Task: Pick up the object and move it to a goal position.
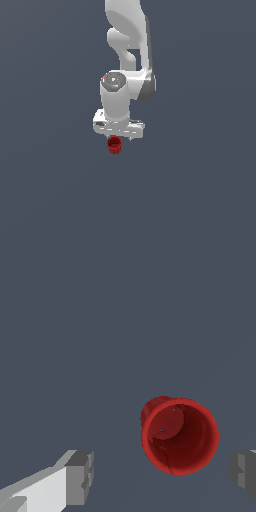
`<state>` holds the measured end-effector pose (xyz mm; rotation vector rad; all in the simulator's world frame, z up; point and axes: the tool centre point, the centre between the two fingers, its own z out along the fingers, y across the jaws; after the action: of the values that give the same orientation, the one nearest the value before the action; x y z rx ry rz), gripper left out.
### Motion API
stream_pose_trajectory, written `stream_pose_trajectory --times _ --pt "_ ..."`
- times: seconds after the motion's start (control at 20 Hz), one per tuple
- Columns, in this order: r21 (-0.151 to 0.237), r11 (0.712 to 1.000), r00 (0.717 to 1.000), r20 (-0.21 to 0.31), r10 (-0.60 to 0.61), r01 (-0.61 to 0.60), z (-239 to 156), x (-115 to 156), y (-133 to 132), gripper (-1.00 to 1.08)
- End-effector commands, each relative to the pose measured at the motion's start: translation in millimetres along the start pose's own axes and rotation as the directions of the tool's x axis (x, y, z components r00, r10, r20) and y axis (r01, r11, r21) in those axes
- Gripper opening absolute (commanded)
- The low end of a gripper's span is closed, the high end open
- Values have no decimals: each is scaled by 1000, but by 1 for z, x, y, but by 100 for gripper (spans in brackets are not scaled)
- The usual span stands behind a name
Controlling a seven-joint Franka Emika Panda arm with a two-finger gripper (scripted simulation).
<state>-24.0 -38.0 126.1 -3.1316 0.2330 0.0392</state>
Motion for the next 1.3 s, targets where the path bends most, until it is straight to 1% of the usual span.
stream_pose_trajectory --times 0.0,0.2,0.4,0.75,1.25 --pt "2 998 998 -8 63 -63 11 -2 11 100" --pt "4 991 991 -19 136 -136 22 -4 23 100" --pt "5 985 985 -24 172 -172 28 -5 29 100" --pt "5 985 985 -23 170 -170 34 -5 30 100" --pt "5 984 984 -24 176 -176 75 -5 30 100"
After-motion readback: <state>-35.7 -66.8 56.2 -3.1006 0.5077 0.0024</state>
